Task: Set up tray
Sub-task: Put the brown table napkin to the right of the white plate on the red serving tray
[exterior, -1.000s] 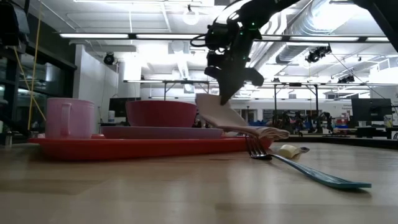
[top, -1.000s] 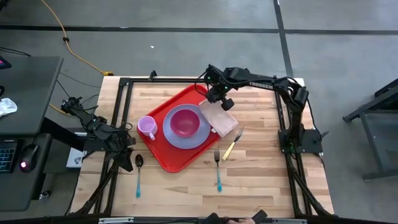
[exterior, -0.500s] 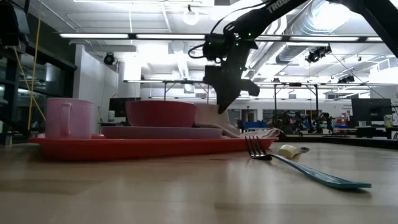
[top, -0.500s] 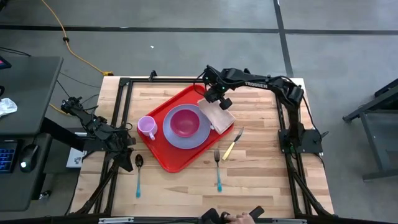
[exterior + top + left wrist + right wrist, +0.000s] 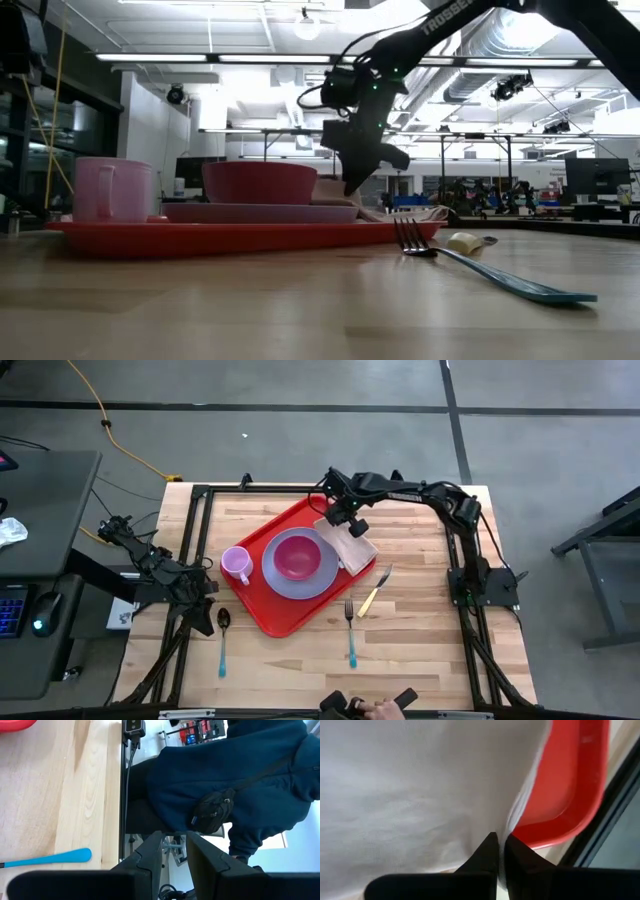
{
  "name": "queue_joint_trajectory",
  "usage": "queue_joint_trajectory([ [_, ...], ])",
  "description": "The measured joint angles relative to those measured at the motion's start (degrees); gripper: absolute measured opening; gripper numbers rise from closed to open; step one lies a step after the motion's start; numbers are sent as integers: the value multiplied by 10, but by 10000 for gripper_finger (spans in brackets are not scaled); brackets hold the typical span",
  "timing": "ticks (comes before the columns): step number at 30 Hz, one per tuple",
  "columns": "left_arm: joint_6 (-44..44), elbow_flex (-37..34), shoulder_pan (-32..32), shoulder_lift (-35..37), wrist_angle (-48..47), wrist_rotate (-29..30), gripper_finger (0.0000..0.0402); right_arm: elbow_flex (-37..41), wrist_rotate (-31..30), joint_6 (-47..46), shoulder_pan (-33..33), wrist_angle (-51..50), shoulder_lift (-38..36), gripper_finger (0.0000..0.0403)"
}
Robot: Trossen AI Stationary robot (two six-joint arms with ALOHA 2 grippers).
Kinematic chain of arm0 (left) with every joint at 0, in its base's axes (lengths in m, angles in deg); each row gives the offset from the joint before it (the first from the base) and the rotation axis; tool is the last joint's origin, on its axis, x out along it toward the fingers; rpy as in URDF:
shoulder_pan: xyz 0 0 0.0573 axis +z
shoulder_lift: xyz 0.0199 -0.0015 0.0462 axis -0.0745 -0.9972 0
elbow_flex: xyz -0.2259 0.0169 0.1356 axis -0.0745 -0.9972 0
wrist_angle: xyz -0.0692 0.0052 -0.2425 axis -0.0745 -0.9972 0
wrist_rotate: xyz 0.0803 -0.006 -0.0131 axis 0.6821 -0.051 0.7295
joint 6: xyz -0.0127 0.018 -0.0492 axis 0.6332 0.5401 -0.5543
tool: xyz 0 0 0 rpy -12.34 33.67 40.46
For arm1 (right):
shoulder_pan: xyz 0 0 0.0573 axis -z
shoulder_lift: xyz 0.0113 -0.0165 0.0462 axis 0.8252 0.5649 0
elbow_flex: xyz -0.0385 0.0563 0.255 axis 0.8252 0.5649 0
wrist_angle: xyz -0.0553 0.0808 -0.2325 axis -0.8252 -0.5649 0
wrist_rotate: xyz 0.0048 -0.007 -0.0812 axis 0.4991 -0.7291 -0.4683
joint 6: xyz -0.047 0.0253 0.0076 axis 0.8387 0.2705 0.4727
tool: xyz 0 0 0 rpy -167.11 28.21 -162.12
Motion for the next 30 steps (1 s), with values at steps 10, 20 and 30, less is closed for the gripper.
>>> queue_joint_trajectory([
  [10,0,0,0,0,0,0,117,0,-9,-1,1,8,17,0],
  [20,0,0,0,0,0,0,117,0,1,-18,2,14,21,0],
  [30,0,0,0,0,3,-1,117,0,15,-50,-16,19,22,0],
])
